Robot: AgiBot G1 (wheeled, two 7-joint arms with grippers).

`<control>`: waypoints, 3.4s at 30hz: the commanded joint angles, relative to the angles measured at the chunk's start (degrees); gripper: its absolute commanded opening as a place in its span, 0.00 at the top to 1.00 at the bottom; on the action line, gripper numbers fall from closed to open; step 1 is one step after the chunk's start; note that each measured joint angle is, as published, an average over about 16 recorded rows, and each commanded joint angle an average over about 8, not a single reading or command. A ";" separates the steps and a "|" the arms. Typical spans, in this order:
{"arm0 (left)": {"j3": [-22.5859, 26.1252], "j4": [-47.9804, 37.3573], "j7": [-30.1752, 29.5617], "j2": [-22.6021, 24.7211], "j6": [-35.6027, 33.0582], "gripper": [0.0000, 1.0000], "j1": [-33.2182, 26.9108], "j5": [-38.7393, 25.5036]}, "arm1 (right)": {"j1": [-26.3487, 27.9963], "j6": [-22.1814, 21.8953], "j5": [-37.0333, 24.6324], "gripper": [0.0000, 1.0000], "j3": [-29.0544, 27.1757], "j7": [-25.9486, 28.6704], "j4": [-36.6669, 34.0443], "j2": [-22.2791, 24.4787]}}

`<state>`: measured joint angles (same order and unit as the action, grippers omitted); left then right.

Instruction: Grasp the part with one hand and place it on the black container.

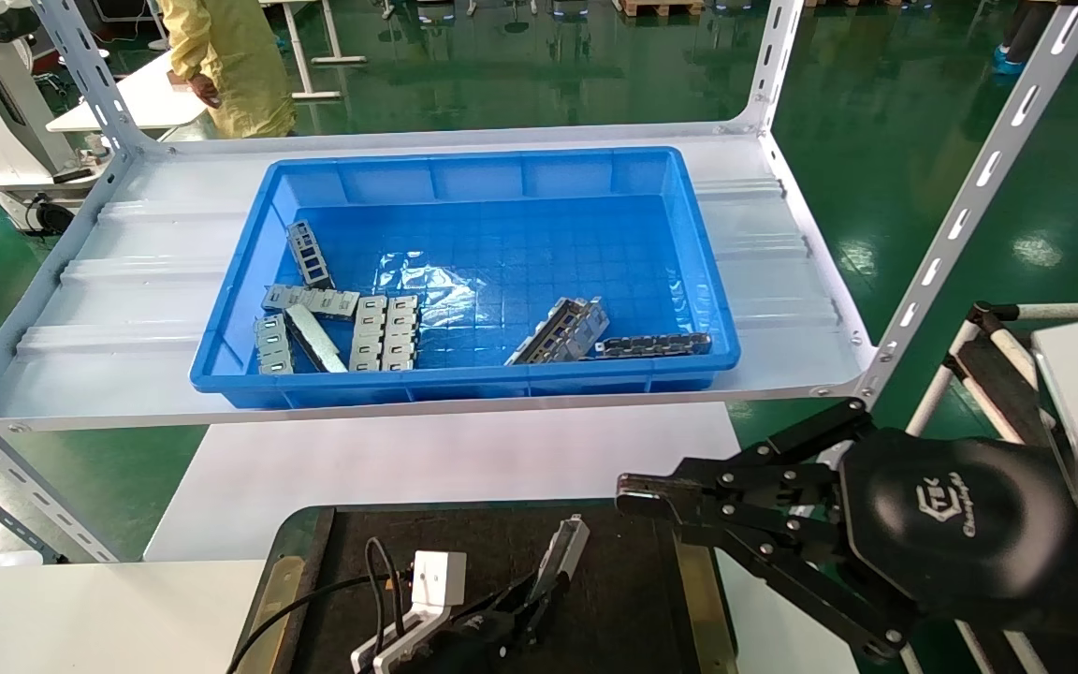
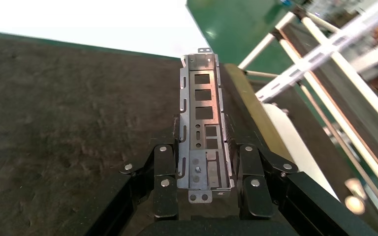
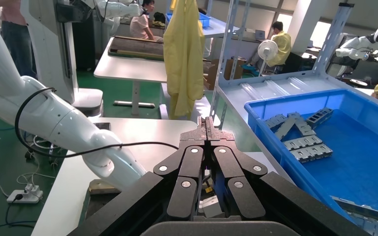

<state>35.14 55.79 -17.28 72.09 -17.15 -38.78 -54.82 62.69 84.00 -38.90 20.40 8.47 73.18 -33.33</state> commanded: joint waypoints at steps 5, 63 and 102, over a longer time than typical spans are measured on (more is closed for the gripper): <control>2.16 0.68 -3.94 2.60 8.00 1.00 0.00 -0.35 | 0.00 0.00 0.00 1.00 0.01 0.00 0.00 0.00; 26.81 -2.22 -21.86 5.42 33.73 0.00 -8.30 6.75 | 0.02 -0.02 0.04 0.00 0.06 -0.03 0.00 0.02; 11.44 21.29 -15.25 -22.25 -1.01 0.00 -3.84 0.47 | 0.03 -0.04 0.07 0.00 0.10 -0.05 0.00 0.04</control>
<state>46.65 76.91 -32.15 49.95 -17.89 -42.43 -54.06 62.71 83.96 -38.84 20.50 8.42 73.18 -33.29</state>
